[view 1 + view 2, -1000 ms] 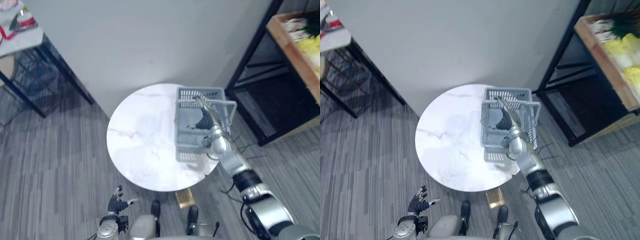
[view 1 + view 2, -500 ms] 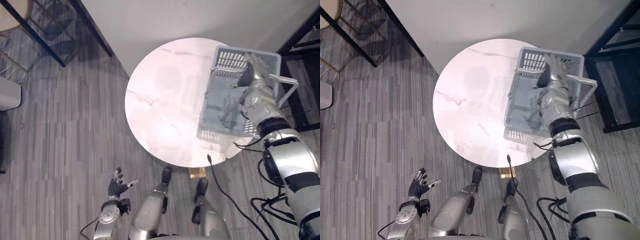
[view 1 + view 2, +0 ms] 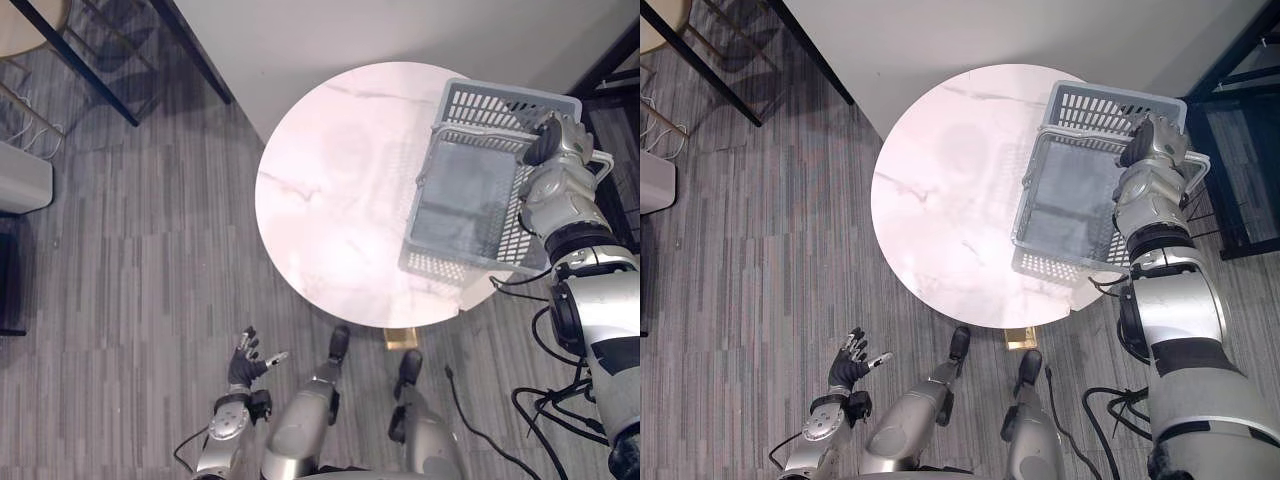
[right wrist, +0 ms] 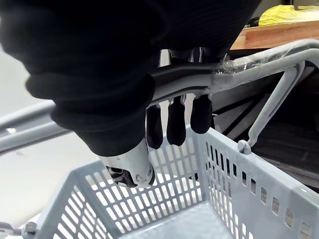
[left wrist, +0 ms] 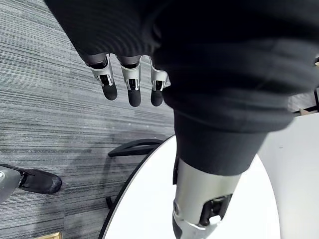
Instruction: Pick vegetable in the basket
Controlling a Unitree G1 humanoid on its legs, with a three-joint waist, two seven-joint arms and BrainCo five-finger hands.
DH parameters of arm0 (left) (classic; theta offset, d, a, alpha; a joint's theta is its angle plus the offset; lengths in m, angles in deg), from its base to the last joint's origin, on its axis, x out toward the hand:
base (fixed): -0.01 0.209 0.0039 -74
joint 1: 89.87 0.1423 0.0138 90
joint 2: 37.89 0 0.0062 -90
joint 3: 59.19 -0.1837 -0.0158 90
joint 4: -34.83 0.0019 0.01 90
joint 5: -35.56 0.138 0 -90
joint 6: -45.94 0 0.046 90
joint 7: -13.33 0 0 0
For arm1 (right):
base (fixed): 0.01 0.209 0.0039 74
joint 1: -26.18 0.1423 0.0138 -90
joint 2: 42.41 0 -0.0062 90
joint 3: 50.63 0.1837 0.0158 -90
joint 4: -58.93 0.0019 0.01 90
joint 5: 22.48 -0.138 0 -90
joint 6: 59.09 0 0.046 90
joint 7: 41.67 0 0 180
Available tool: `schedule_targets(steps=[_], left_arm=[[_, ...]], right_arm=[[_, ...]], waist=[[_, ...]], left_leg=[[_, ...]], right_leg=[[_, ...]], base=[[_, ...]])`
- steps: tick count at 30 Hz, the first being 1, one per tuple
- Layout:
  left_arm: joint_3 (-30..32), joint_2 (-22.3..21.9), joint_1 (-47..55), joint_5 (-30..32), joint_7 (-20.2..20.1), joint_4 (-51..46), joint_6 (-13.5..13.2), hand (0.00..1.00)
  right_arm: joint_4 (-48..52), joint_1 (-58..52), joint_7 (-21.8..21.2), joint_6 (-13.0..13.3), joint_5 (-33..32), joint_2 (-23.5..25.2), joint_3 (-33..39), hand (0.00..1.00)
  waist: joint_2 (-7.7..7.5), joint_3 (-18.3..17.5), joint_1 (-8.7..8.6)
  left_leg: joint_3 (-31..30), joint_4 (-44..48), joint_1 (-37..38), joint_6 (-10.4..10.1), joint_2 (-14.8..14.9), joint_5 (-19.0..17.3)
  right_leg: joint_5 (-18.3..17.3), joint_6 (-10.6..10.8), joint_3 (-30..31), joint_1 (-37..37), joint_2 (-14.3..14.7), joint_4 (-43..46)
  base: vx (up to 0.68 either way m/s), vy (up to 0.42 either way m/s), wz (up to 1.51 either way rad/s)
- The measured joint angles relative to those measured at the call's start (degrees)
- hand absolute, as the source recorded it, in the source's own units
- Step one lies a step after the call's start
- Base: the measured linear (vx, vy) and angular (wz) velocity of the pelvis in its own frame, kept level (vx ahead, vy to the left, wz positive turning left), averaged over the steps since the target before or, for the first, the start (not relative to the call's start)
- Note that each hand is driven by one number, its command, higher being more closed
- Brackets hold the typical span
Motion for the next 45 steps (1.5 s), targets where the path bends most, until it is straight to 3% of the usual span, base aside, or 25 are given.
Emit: schedule_targets(steps=[3,9,11,13,16,18,21,25,32,35,36,37,38,40,41,42,43,44,45], left_arm=[[0.08,-0.86,0.07,0.08,0.1,0.02,0.76,0.0],[2.19,-1.45,0.67,1.12,-0.12,-0.58,2.24,0.0],[4.3,-1.39,1.62,1.46,-0.18,-1.42,2.47,0.0],[5.77,-0.97,3.15,3.48,-0.33,-2.02,3.08,0.0],[7.27,-0.95,4.76,5.12,-0.9,-1.97,3.68,0.0],[7.57,-0.9,5.88,5.75,-1.44,-1.93,4.06,0.0],[8.05,-1.01,7.79,5.84,-1.6,-1.92,4.91,0.0],[9.44,-1.22,9.21,5.85,-1.69,-2.08,4.91,0.0],[9.45,-1.25,10.98,6.8,-2.91,-2.77,5.34,0.0],[9.59,-1.18,10.73,6.81,-2.84,-5.4,5.26,0.0],[9.58,-1.39,10.56,6.82,-2.84,-6.34,5.21,0.0],[9.69,-1.44,10.01,6.82,-2.79,-6.45,5.17,0.0],[9.74,-1.32,9.7,6.81,-2.67,-6.36,5.18,0.0],[9.95,-1.3,9.88,6.82,-2.66,-6.4,5.22,0.0],[10.22,-1.46,10.02,6.82,-2.62,-6.52,5.21,0.0],[10.23,-1.49,10.02,6.82,-2.56,-6.75,5.21,0.0],[10.52,-1.82,10.01,6.8,-2.53,-7.4,5.21,0.0],[11.35,-2.44,9.48,6.78,-2.51,-7.42,5.23,0.0],[11.46,-2.98,9.42,6.74,-2.4,-7.48,5.23,0.0]], right_arm=[[8.81,-6.29,0.55,-0.01,-3.59,1.86,2.31,1.0],[37.27,-27.24,1.87,0.82,-10.05,6.92,11.05,1.0],[45.41,-34.8,1.97,2.87,-13.23,9.65,12.85,1.0],[52.78,-44.7,1.45,6.7,-20.24,11.19,13.41,1.0],[58.18,-53.61,-0.07,9.02,-25.05,13.05,14.15,1.0],[60.43,-58.75,-1.86,9.99,-27.66,14.07,15.44,1.0],[64.09,-65.75,-4.55,11.02,-30.95,15.17,16.13,1.0],[65.88,-72.99,-7.7,12.08,-33.21,18.29,17.09,1.0],[65.04,-79.02,-10.91,12.08,-34.95,22.37,17.09,1.0],[63.56,-78.47,-10.71,12.21,-35.01,24.44,17.16,1.0],[63.08,-78.47,-10.69,12.22,-35.08,25.11,17.28,1.0],[62.94,-78.23,-10.59,12.22,-35.1,25.35,17.33,1.0],[62.26,-78.4,-10.29,12.21,-35.08,25.81,17.3,1.0],[59.56,-78.43,-9.54,12.22,-35.09,26.25,17.32,1.0],[58.76,-78.38,-9.38,12.22,-35.54,26.29,17.3,1.0],[58.76,-78.22,-9.35,12.22,-35.85,26.29,17.23,1.0],[58.76,-77.28,-9.22,12.25,-36.27,26.3,16.98,1.0],[58.71,-75.63,-8.71,12.22,-36.93,26.0,17.06,1.0],[58.68,-74.74,-8.39,12.2,-37.22,25.89,17.04,1.0]], waist=[[-0.06,-0.03,-0.22],[-0.69,-0.35,-3.32],[-1.78,-1.02,-3.92],[-3.74,-2.86,-5.2],[-6.12,-4.96,-6.49],[-7.21,-6.42,-6.45],[-7.78,-8.95,-8.04],[-7.73,-10.94,-9.36],[-6.47,-11.85,-9.83],[-7.02,-11.04,-9.7],[-6.17,-11.04,-9.63],[-5.92,-10.42,-9.43],[-5.95,-9.95,-9.18],[-6.32,-10.0,-8.67],[-6.91,-10.28,-7.5],[-7.22,-10.47,-7.3],[-7.55,-10.66,-6.67],[-6.92,-10.29,-5.96],[-6.3,-10.05,-6.1]], left_leg=[[1.1,-1.0,1.69,0.0,0.27,0.0],[2.58,-1.23,4.89,-0.18,0.6,-0.25],[3.65,-1.23,5.99,-0.25,0.89,-0.84],[4.4,-1.23,6.71,-0.76,1.01,-1.22],[6.15,-1.23,8.64,-0.93,1.26,-1.91],[8.13,-1.22,10.38,-1.1,1.65,-2.91],[10.58,-1.23,12.15,-1.12,1.87,-3.85],[12.33,0.62,13.69,-1.05,1.94,-5.58],[16.93,6.7,15.64,-0.72,2.23,-9.86],[18.97,16.76,10.54,0.66,3.25,-13.81],[19.26,17.85,7.74,1.93,4.85,-14.18],[19.47,18.38,7.21,2.05,5.25,-14.2],[19.27,18.45,6.94,2.84,5.27,-14.0],[18.48,18.18,6.92,3.39,4.43,-13.15],[18.38,18.34,5.61,3.19,3.9,-11.77],[18.31,18.62,4.37,2.75,3.72,-11.17],[18.24,19.35,0.94,2.59,3.48,-9.7],[18.19,19.75,-2.31,2.1,4.08,-7.87],[17.64,19.64,-3.71,1.99,4.52,-6.68]], right_leg=[[0.0,0.0,1.12,0.71,0.18,-0.02],[0.0,0.01,3.15,2.92,0.41,-0.07],[-0.01,0.04,4.39,3.51,0.74,-0.1],[-0.05,0.1,5.33,3.8,1.1,-0.08],[-0.42,0.6,7.52,4.65,1.47,0.19],[-0.77,1.05,9.71,5.43,1.72,0.21],[-1.46,1.27,12.15,5.73,1.73,0.93],[-1.47,1.31,14.03,7.29,1.65,0.97],[-1.81,1.81,18.49,7.99,1.89,4.13],[-1.93,2.13,20.29,4.7,2.42,8.78],[-1.24,3.52,20.31,3.92,2.61,8.5],[-4.01,2.72,19.11,2.01,2.8,14.69],[-11.52,1.24,16.89,-0.74,2.01,30.26],[-16.75,4.21,15.77,1.13,-0.17,41.95],[-18.36,5.2,15.96,2.89,-1.28,44.28],[-19.0,5.51,15.9,3.73,-1.47,43.83],[-20.08,4.07,15.74,5.43,-1.81,39.68],[-22.54,2.78,14.92,6.98,-1.34,31.96],[-23.11,2.86,13.87,7.66,-0.98,28.56]], base=[[0.01,0.007,-0.18],[0.03,0.006,-0.17],[0.0,-0.005,-0.33],[-0.01,0.002,-0.23],[-0.03,0.01,-0.34],[-0.04,0.007,-0.56],[-0.03,0.012,-0.42],[-0.01,0.019,-0.24],[-0.01,0.026,-0.35],[-0.08,0.029,-0.37],[-0.16,0.054,-0.13],[-0.13,0.056,0.03],[-0.13,0.073,0.1],[-0.11,-0.003,0.21],[-0.12,-0.074,0.16],[-0.16,-0.108,0.12],[-0.2,-0.12,0.02],[-0.21,-0.122,0.05],[-0.25,-0.144,0.16]])
